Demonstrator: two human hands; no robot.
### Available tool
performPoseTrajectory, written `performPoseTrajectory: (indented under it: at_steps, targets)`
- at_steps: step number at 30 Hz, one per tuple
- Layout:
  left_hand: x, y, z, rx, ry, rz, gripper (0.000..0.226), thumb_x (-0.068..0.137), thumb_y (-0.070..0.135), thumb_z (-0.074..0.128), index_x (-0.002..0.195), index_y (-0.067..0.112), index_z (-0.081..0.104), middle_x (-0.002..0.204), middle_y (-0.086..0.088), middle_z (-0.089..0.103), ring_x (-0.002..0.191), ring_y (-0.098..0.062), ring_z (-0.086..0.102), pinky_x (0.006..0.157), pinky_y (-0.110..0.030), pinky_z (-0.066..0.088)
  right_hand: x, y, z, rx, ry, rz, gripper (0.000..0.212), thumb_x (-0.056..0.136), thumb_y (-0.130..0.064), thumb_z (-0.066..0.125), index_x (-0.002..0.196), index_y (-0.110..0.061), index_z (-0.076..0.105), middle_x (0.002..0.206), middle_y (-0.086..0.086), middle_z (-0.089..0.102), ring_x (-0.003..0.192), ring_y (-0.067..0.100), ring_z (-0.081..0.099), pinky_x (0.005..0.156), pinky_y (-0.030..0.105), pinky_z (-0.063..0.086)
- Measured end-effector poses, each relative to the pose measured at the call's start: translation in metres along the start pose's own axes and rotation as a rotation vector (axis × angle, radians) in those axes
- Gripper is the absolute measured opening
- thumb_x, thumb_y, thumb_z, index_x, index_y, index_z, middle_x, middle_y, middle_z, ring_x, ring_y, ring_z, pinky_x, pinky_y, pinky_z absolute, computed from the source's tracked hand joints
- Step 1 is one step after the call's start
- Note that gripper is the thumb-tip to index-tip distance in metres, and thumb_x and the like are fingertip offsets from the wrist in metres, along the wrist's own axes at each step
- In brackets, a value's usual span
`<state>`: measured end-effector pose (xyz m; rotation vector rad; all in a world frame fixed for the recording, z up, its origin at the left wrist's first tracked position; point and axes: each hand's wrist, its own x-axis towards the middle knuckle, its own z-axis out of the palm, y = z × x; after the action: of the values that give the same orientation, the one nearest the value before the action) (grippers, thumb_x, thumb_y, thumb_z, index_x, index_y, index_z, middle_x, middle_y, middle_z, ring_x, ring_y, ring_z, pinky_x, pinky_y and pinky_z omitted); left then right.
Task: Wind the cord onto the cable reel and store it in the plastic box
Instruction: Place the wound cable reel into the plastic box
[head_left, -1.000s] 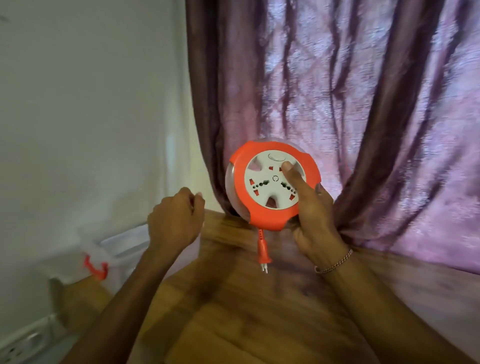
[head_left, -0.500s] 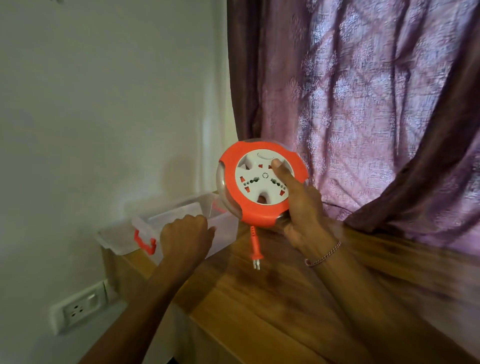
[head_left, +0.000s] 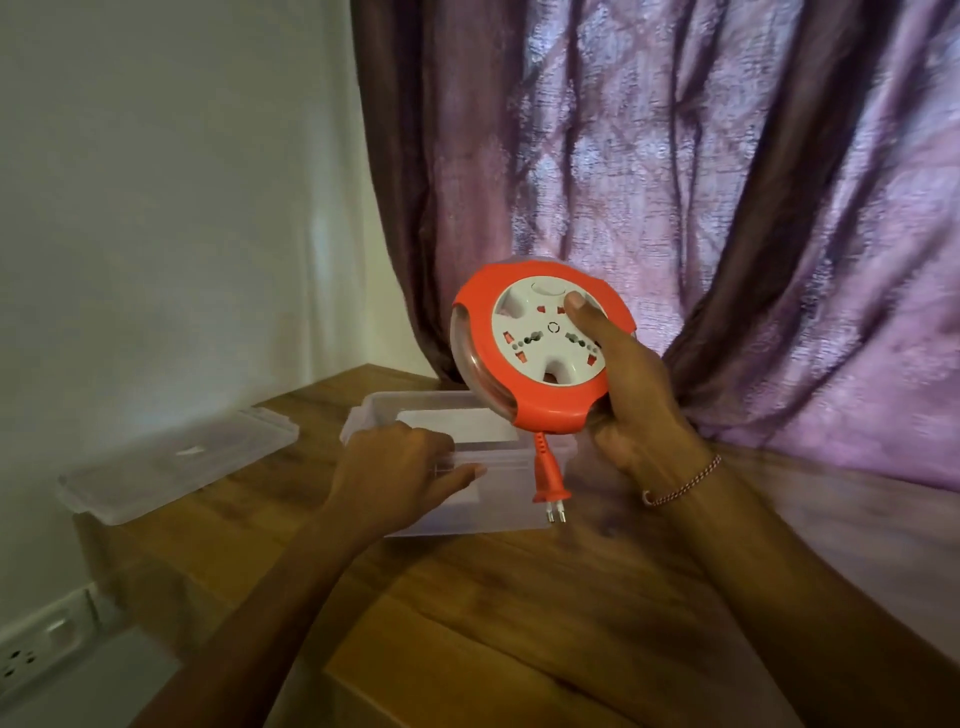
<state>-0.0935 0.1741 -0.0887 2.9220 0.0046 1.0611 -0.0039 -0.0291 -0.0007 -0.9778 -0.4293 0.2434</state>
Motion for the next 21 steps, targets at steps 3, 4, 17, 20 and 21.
performPoseTrajectory:
  at_steps: [3,4,17,20,21]
  targets:
    - [0.014,0.031,0.005,-0.086,-0.074,0.09,0.076,0.084,0.079,0.032,0.098,0.021,0.079,0.085,0.006,0.078,0.066,-0.006,0.063,0.073,-0.022,0.056,-0.005,-0.018,-0.026,-0.028,0.054,-0.038,0.053,0.07,-0.032,0.088,0.117,-0.013,0.071,0.11,0.013,0.075,0.1,0.034,0.072,0.09,0.056,0.055]
    - [0.018,0.039,0.007,-0.094,-0.092,0.103,0.079,0.083,0.081,0.029,0.102,0.022,0.078,0.087,0.008,0.078,0.068,-0.005,0.064,0.075,-0.022,0.057,-0.007,-0.023,-0.033,-0.041,0.067,-0.042,0.053,0.07,-0.032,0.088,0.117,-0.013,0.07,0.11,0.013,0.075,0.1,0.034,0.072,0.091,0.057,0.055]
    - [0.034,0.158,0.03,-0.327,-0.012,0.386,0.064,0.086,0.08,0.046,0.088,0.024,0.078,0.085,0.009,0.076,0.07,-0.005,0.06,0.063,-0.012,0.04,-0.047,-0.114,-0.134,-0.254,0.149,-0.029,0.049,0.077,-0.032,0.082,0.119,-0.01,0.07,0.113,0.015,0.074,0.104,0.035,0.07,0.098,0.053,0.051]
    - [0.03,0.178,0.029,-0.331,-0.041,0.417,0.07,0.085,0.084,0.039,0.091,0.025,0.078,0.089,0.011,0.077,0.077,-0.006,0.066,0.065,-0.02,0.05,-0.048,-0.133,-0.149,-0.333,0.105,0.008,0.047,0.082,-0.031,0.077,0.122,-0.009,0.068,0.116,0.016,0.072,0.106,0.033,0.07,0.095,0.048,0.054]
    - [0.028,0.184,0.029,-0.343,-0.024,0.429,0.067,0.086,0.082,0.042,0.087,0.025,0.077,0.086,0.01,0.077,0.073,-0.006,0.065,0.062,-0.019,0.049,-0.047,-0.14,-0.154,-0.373,0.09,0.013,0.047,0.083,-0.031,0.076,0.123,-0.008,0.067,0.116,0.016,0.072,0.107,0.033,0.069,0.094,0.047,0.055]
